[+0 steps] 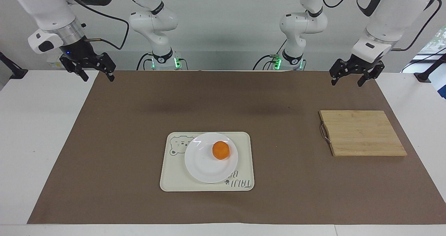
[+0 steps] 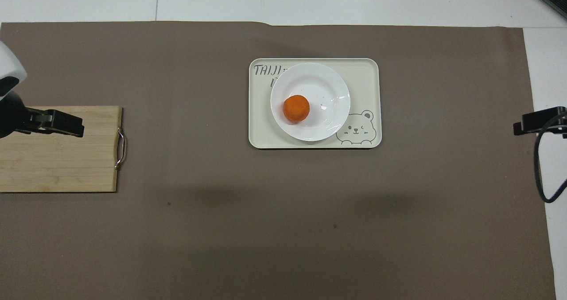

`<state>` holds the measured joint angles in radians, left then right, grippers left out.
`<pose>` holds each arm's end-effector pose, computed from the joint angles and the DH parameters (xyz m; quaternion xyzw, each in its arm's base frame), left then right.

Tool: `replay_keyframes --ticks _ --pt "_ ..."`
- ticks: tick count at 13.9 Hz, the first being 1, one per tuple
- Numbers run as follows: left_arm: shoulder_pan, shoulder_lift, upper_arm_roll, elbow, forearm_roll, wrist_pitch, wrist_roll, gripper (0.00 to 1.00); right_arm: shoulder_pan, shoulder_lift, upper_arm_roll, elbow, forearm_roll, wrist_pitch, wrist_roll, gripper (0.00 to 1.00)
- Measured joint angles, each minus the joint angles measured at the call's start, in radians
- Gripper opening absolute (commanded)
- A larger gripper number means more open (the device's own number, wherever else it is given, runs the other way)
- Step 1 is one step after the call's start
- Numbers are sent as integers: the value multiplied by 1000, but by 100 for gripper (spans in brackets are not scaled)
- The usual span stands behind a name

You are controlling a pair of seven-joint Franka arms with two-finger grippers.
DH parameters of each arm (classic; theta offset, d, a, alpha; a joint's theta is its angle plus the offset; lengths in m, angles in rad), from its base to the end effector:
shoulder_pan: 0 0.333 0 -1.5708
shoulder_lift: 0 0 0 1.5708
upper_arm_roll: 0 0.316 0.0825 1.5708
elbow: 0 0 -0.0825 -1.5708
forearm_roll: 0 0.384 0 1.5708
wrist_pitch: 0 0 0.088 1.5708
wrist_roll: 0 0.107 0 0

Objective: Place orange and plate with both arms

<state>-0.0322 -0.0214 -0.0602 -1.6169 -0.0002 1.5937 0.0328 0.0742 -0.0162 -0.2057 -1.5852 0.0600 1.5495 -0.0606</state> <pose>0.5471 -0.0511 0.6165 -0.9980 0.0625 0.0009 0.0006 0.5432 -0.0662 0.6248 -0.9988 0.0351 0.0068 0.0325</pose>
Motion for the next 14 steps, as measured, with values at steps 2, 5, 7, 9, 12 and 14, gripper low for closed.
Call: replay_keyframes --ticks 2,5,7,9,12,14 --pt "0 0 0 0 0 0 0 100 -32 -9 38 0 0 -24 5 100" --pt "0 0 0 0 0 0 0 100 -32 -28 53 -2 -2 -22 34 100" --pt "0 0 0 0 0 0 0 100 -26 -31 56 -3 -28 -12 34 100" --pt "0 0 0 0 0 0 0 100 -15 -31 61 -3 -57 -8 34 100" --pt "0 0 0 0 0 0 0 100 -11 -37 66 7 -60 -5 34 100" --pt "0 0 0 0 0 0 0 100 -11 -44 66 8 -60 -5 34 100"
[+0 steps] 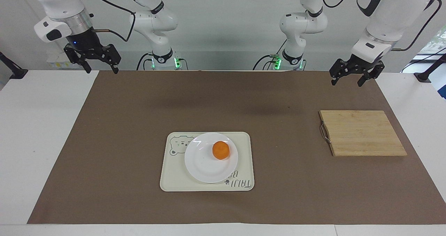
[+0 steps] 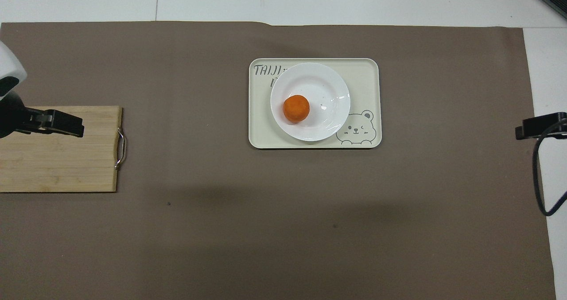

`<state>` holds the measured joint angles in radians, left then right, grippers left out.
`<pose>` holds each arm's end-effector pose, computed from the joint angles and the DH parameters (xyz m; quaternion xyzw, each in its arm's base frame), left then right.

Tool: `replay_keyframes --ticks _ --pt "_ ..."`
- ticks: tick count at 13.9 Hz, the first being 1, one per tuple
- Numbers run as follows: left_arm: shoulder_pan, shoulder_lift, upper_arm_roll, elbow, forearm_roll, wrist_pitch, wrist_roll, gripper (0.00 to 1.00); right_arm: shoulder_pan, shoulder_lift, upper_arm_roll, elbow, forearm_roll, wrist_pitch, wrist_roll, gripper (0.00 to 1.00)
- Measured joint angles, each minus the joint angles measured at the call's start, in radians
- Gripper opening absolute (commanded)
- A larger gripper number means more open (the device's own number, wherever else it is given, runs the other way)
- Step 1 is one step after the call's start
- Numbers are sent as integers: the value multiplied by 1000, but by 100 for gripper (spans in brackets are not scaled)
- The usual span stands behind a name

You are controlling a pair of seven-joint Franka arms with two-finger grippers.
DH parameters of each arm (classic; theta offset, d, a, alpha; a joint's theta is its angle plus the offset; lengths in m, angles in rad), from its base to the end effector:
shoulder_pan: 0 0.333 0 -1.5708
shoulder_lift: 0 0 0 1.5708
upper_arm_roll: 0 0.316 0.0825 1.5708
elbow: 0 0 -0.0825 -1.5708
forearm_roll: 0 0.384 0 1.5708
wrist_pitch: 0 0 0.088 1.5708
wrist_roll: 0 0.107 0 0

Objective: Place orange and plate with both arms

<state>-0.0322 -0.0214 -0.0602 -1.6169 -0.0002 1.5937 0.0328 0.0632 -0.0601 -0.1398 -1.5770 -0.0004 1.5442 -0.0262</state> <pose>0.5471 -0.0511 0.6165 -0.9980 0.0625 0.0009 0.0006 0.5317 -0.0434 0.6516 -0.9996 0.0251 -0.0135 0.0033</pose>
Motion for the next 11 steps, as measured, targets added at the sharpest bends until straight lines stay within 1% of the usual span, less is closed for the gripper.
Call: replay_keyframes --ticks 4,6,11 --pt "0 0 0 0 0 0 0 100 3 -2 2 6 0 -23 6 100" --pt "0 0 0 0 0 0 0 100 15 -3 4 10 0 -23 36 100" --pt "0 0 0 0 0 0 0 100 18 -4 5 15 0 -23 40 100"
